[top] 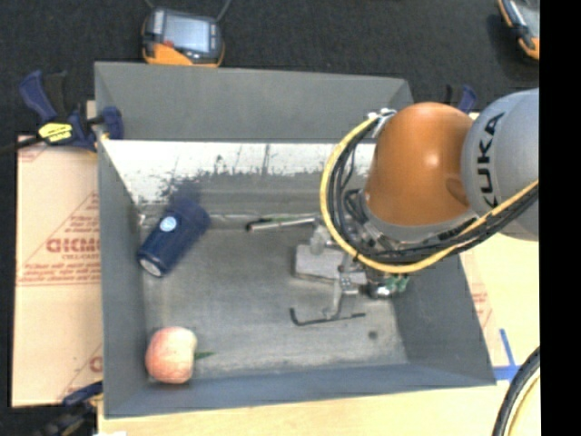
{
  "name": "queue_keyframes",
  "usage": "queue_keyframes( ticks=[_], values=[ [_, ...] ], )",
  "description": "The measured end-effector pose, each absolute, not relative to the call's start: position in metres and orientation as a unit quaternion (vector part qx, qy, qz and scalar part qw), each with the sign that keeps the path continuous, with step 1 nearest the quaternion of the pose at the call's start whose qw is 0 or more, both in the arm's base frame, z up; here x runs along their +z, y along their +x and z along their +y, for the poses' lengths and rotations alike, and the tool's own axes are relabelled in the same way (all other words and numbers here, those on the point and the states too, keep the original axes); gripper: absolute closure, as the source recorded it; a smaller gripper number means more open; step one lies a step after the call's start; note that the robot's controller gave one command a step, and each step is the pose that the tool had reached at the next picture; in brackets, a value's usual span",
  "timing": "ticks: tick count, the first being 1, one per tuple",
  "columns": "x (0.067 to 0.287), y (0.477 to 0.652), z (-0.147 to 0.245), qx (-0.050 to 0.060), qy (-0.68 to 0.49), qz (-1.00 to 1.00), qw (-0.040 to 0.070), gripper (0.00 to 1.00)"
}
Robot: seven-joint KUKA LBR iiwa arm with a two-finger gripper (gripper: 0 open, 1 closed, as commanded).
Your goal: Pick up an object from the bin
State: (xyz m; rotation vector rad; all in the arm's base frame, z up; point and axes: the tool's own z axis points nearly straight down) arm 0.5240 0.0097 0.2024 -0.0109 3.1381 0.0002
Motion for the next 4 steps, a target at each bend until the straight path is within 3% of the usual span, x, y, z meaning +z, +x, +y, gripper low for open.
queue_keyframes(
  ticks=[1,2,3,4],
  values=[
    [0.202,0.524,0.010,0.000,-0.003,1.000,0.002,0.00],
    [0.193,0.530,0.006,-0.001,-0.145,0.989,0.002,0.00],
    [0.175,0.525,0.002,-0.001,-0.357,0.934,0.002,0.00],
    [0.179,0.533,0.006,-0.001,-0.441,0.897,0.001,0.00]
  ],
)
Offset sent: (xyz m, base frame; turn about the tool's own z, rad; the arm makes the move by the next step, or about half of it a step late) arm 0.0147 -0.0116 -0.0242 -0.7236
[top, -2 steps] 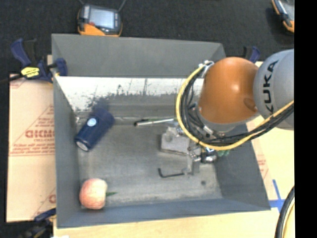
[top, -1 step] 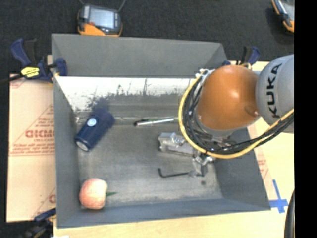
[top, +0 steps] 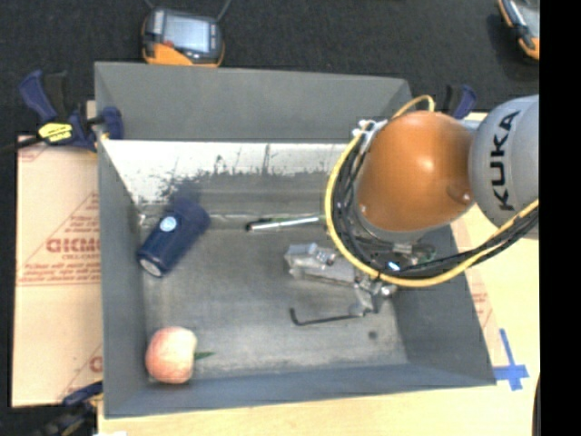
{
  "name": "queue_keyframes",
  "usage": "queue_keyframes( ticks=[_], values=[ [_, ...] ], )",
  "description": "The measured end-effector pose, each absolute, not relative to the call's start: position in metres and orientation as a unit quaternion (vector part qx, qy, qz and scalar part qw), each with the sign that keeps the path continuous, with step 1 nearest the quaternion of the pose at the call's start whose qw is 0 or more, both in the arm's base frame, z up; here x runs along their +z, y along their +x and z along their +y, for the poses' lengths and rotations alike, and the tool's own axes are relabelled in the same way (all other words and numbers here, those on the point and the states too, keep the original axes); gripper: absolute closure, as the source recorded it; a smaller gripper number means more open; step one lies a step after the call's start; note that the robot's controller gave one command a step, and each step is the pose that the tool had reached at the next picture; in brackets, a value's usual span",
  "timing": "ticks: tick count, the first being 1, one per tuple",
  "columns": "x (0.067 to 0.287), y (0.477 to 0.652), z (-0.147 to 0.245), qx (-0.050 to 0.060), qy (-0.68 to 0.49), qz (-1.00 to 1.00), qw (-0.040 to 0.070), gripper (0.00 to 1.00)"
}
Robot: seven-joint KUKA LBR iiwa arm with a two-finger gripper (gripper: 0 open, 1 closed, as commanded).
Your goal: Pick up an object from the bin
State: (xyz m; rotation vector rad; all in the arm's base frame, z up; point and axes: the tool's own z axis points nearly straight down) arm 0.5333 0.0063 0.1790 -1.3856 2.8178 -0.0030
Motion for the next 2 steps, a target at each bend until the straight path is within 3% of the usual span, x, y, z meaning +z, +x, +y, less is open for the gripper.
queue_keyframes(
  ticks=[1,2],
  values=[
    [0.197,0.513,0.017,-0.001,-0.608,0.794,0.001,0.00],
    [0.158,0.550,-0.009,-0.006,-0.713,0.701,0.006,0.00]
  ],
)
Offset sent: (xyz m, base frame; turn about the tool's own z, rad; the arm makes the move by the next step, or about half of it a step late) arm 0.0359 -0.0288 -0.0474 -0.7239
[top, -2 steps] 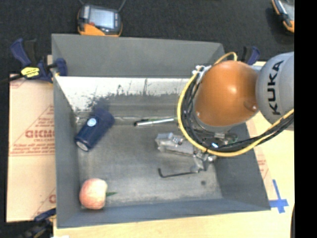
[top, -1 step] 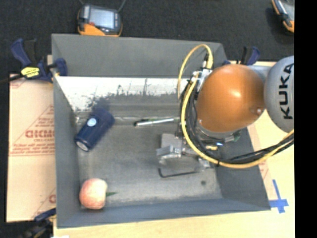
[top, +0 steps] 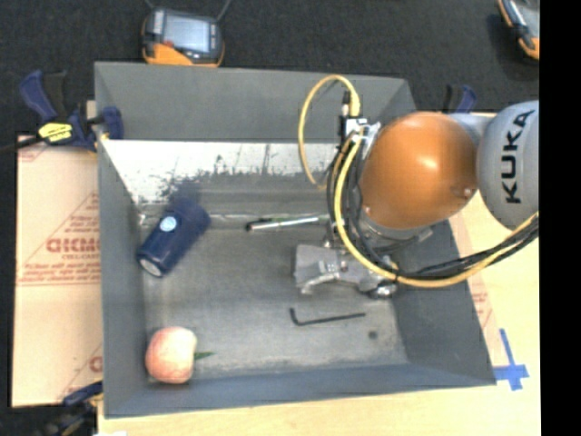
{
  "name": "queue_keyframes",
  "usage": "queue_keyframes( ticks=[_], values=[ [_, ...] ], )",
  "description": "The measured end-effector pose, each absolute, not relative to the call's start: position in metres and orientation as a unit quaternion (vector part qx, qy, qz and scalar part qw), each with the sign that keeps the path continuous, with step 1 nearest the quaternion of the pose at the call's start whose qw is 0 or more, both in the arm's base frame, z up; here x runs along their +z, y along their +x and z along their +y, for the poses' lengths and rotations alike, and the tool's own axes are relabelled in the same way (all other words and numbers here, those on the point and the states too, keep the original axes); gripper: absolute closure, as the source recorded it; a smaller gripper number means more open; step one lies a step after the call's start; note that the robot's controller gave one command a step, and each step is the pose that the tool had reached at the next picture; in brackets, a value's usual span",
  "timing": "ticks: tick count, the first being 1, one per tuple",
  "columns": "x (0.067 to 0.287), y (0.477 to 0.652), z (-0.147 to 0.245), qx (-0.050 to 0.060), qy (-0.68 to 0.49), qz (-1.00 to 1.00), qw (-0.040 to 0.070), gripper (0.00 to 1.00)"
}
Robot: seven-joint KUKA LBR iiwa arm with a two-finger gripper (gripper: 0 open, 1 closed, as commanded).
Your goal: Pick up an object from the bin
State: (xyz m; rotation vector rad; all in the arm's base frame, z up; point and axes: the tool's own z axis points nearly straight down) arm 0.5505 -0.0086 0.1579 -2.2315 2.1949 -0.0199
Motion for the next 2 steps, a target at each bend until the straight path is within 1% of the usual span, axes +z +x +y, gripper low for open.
queue_keyframes(
  ticks=[1,2],
  values=[
    [0.157,0.562,-0.005,-0.003,-0.772,0.636,0.003,0.00],
    [0.120,0.578,-0.081,-0.007,-0.843,0.539,0.004,0.00]
  ],
)
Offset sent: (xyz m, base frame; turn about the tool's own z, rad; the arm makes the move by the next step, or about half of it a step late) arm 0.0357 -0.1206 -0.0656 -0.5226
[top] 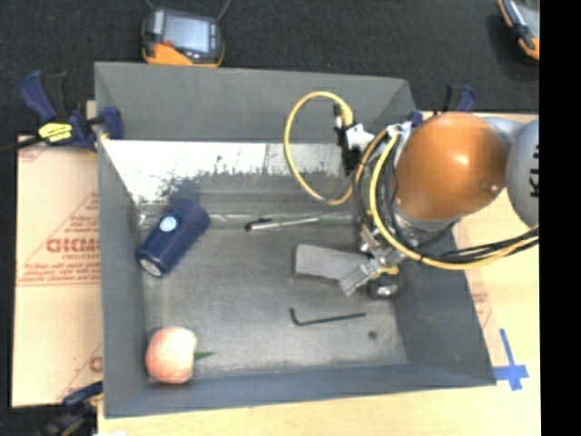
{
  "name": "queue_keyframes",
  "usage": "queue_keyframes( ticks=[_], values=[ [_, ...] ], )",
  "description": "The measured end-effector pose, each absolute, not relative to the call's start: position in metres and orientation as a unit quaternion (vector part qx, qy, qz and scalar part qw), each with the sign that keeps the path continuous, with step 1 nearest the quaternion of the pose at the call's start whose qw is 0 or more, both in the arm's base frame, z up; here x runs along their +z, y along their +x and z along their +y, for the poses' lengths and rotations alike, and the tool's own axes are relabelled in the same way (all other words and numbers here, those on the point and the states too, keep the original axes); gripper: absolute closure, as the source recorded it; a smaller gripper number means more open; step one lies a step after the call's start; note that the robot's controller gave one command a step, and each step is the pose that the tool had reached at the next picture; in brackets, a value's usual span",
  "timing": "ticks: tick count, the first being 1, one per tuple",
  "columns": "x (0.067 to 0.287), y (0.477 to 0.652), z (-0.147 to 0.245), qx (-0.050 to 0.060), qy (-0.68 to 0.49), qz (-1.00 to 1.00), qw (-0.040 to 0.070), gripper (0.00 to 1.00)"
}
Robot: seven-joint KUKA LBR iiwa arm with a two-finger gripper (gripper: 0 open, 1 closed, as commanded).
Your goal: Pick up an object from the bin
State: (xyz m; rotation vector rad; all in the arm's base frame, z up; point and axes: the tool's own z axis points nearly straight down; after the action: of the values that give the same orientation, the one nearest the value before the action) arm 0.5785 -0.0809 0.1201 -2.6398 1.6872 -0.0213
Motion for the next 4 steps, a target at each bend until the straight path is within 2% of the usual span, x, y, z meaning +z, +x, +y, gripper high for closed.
queue_keyframes(
  ticks=[1,2,3,4],
  values=[
    [0.110,0.567,-0.114,-0.007,-0.906,0.423,0.005,0.00],
    [0.173,0.574,-0.106,-0.005,-0.889,0.457,0.004,0.00],
    [0.201,0.572,-0.106,-0.008,-0.889,0.458,0.005,0.00],
    [0.206,0.594,-0.091,-0.008,-0.943,0.332,0.005,0.00]
  ],
)
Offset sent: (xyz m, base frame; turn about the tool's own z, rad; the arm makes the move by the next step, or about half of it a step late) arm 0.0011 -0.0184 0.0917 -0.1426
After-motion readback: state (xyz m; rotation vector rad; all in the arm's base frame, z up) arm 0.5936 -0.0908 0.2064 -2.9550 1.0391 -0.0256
